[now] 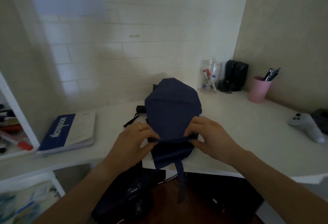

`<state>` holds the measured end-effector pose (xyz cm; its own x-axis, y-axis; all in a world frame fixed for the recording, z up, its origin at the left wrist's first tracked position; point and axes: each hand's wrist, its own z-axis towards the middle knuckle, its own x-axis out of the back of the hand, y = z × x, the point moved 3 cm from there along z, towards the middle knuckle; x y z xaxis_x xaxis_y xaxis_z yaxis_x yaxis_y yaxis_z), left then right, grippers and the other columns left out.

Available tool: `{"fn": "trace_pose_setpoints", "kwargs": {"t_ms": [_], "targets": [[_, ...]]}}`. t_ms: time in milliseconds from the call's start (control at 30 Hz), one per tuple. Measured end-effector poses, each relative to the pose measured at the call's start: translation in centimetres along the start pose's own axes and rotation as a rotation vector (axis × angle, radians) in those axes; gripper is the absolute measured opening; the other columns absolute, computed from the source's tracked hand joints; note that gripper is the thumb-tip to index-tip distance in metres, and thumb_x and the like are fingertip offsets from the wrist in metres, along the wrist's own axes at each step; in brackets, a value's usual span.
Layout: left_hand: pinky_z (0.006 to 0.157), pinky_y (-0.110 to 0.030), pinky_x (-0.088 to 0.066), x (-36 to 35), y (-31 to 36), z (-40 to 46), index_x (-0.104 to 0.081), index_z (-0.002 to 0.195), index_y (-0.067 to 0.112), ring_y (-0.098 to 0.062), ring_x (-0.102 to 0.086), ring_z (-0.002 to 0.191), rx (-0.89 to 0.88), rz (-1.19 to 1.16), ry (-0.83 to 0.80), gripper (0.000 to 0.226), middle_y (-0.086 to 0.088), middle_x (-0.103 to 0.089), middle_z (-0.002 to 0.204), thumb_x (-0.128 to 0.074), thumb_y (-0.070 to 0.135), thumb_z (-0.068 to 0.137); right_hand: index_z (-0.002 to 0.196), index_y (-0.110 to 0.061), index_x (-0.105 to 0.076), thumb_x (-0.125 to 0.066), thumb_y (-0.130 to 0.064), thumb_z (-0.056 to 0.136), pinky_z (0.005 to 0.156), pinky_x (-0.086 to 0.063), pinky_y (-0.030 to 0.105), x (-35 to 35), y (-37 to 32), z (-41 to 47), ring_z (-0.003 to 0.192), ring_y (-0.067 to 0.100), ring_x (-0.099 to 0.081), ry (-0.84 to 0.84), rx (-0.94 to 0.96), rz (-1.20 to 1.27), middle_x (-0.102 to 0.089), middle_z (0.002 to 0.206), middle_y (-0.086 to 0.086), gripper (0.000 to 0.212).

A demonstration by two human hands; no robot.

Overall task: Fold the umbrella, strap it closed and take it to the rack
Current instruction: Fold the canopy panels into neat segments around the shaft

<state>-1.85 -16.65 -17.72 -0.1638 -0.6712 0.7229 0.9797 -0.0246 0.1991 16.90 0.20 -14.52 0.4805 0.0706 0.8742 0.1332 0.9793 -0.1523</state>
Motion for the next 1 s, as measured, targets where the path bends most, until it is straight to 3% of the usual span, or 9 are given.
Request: {"fn": "trace_pose_setpoints", "kwargs": {"t_ms": [167,300,400,533,633,700,833,933,1000], "targets": [[0.085,-0.036,-0.055,-0.6,0.1,-1.2,-0.078,0.100,0.019,-0.017,-0.065,0.101,-0.256,0.191,-0.063,0.018,0.001,-0.071,0.110,-0.063,0.029,0.097,0.085,-0.027,-0.068,-0.080,-0.014,0.074,0.071,-0.051,0.027,-1.6,0.8,-2.1,0.078,0.010,-0.059,0.048,0.044,-0.087,-0.066,0.088,-0.013,0.021],[0.113,-0.032,-0.043,-0.9,0.2,-1.7,-0.077,0.101,0.021,-0.013,-0.053,0.136,-0.274,0.182,-0.177,0.030,0.003,-0.064,0.140,-0.051,0.035,0.102,0.082,-0.027,-0.067,-0.073,-0.019,0.077,0.070,-0.049,0.024,-1.8,1.3,-2.5,0.080,0.009,-0.055,-0.027,0.039,-0.059,-0.066,0.085,-0.014,0.011],[0.120,-0.028,-0.036,-0.8,0.7,-1.0,-0.075,0.104,0.021,-0.009,-0.046,0.142,-0.262,0.127,-0.267,0.032,0.004,-0.060,0.145,-0.047,0.036,0.102,0.079,-0.030,-0.067,-0.062,-0.033,0.076,0.075,-0.049,0.023,-0.8,1.2,-1.4,0.083,0.004,-0.053,-0.070,-0.007,0.008,-0.064,0.086,-0.017,0.006],[0.116,-0.017,-0.031,-0.4,0.9,0.0,-0.071,0.110,0.023,-0.007,-0.050,0.137,-0.204,0.070,-0.390,0.034,0.005,-0.058,0.147,-0.042,0.038,0.102,0.114,-0.028,-0.068,-0.051,-0.023,0.097,0.102,-0.045,0.027,-1.1,0.9,1.0,0.118,0.012,-0.056,0.071,-0.051,0.120,-0.065,0.126,-0.009,0.024],[0.106,-0.023,-0.046,-0.3,0.9,0.6,-0.068,0.111,0.027,-0.006,-0.061,0.117,-0.146,0.064,-0.480,0.033,0.010,-0.065,0.135,-0.039,0.041,0.102,0.155,-0.030,-0.031,-0.036,-0.035,0.106,0.124,-0.015,0.027,-4.6,1.2,1.0,0.152,0.012,-0.015,-0.292,-0.097,0.107,-0.022,0.165,-0.005,0.049],[0.093,-0.032,-0.052,-0.4,1.0,1.1,-0.066,0.109,0.030,-0.006,-0.064,0.102,-0.123,0.079,-0.527,0.032,0.011,-0.070,0.117,-0.038,0.045,0.102,0.159,-0.031,-0.010,-0.027,-0.046,0.106,0.126,0.000,0.031,-6.3,1.6,0.1,0.153,0.009,0.009,-0.478,-0.107,0.054,0.002,0.168,-0.007,0.058],[0.079,-0.033,-0.051,-0.8,0.8,2.9,-0.068,0.095,0.024,-0.008,-0.063,0.082,0.028,-0.116,-0.453,0.042,0.010,-0.069,0.089,-0.036,0.048,0.107,0.158,-0.029,0.006,-0.025,-0.049,0.105,0.125,0.007,0.030,-6.6,1.9,-0.1,0.150,0.003,0.019,-0.561,-0.079,0.022,0.016,0.164,-0.013,0.065],[0.110,-0.028,-0.042,-2.4,0.6,3.9,-0.063,0.128,0.026,-0.005,-0.053,0.123,-0.017,-0.029,-0.382,0.038,0.008,-0.062,0.133,-0.038,0.045,0.107,0.158,-0.028,0.010,-0.028,-0.052,0.104,0.125,0.007,0.027,-6.4,2.0,0.0,0.148,-0.002,0.018,-0.560,-0.068,0.030,0.015,0.164,-0.015,0.071],[0.125,-0.025,-0.017,-4.2,0.1,3.2,-0.035,0.156,0.031,-0.004,-0.020,0.153,-0.032,0.048,-0.551,0.055,0.010,-0.028,0.166,-0.038,0.053,0.105,0.158,-0.028,0.010,-0.030,-0.057,0.102,0.122,0.009,0.021,-6.2,2.1,-0.2,0.148,-0.004,0.018,-0.552,-0.059,0.031,0.015,0.164,-0.015,0.075]]}}
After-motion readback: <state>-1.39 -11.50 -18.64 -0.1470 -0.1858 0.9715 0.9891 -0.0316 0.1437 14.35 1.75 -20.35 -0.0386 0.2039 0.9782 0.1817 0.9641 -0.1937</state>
